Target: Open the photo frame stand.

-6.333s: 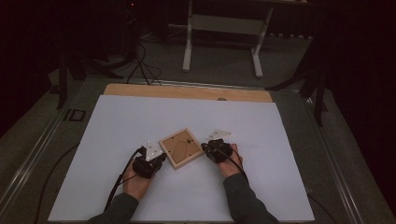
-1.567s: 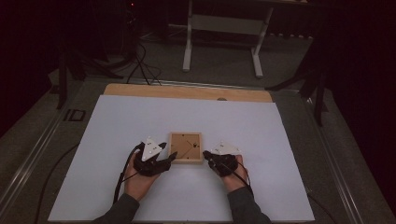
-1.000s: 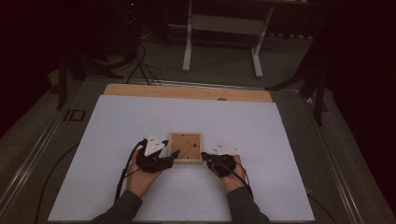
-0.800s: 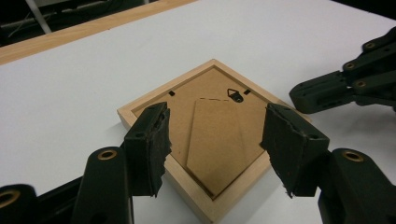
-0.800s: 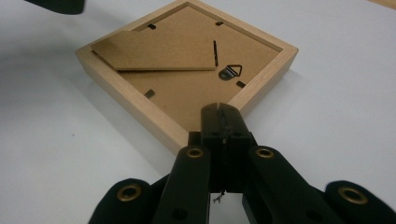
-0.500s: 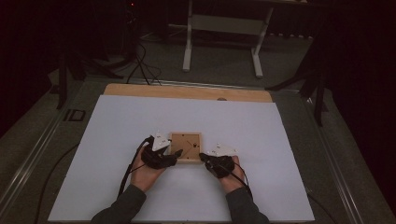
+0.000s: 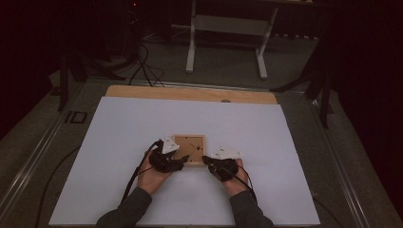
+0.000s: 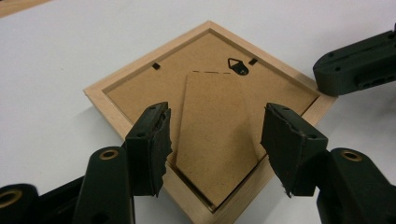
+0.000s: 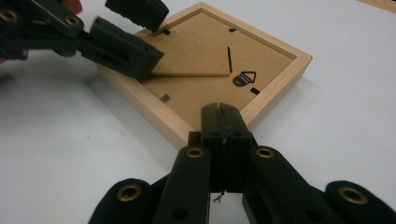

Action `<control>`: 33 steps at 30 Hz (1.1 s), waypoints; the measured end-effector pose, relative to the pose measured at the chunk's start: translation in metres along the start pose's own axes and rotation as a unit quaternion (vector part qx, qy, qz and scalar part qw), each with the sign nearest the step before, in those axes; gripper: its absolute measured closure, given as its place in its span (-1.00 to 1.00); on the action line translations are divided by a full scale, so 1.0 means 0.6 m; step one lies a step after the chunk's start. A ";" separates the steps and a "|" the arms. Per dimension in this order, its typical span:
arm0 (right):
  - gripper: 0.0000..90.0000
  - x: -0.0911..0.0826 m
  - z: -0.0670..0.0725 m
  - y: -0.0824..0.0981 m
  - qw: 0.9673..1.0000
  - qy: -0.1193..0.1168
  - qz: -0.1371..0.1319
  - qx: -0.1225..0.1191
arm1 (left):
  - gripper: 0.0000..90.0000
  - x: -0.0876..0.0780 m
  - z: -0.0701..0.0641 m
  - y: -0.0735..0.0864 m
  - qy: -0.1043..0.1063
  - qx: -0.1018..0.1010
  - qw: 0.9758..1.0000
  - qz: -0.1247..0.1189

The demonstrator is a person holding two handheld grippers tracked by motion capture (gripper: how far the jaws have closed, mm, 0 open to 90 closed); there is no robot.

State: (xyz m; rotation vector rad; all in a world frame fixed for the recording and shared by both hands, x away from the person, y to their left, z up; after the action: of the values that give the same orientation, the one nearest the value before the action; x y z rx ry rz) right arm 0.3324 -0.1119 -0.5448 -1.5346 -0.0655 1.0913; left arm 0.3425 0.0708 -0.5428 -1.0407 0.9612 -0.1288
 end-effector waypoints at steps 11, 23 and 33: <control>0.99 0.000 0.000 0.000 1.000 0.001 -0.001 -0.004 | 0.13 0.008 -0.001 -0.002 0.001 0.001 1.000 0.021; 0.99 0.001 0.001 0.000 1.000 0.000 -0.002 -0.002 | 0.13 -0.003 -0.001 -0.022 -0.009 0.010 1.000 0.019; 0.99 0.001 0.000 0.000 1.000 0.000 -0.002 -0.002 | -0.01 -0.002 0.000 -0.018 0.001 0.000 1.000 0.025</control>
State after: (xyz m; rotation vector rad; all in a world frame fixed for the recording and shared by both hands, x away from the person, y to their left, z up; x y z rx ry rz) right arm 0.3323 -0.1115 -0.5450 -1.5376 -0.0709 1.0889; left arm 0.3449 0.0657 -0.5337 -1.0146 0.9888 -0.0886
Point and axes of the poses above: each handheld gripper's, and its own axes: x roughly forward along the jaws, y roughly out of its underside, z roughly to its left, the point moved 4 cm from there along x, roughly forward along the jaws, and after that the axes turned 11 degrees about x, right-handed, at the moved point
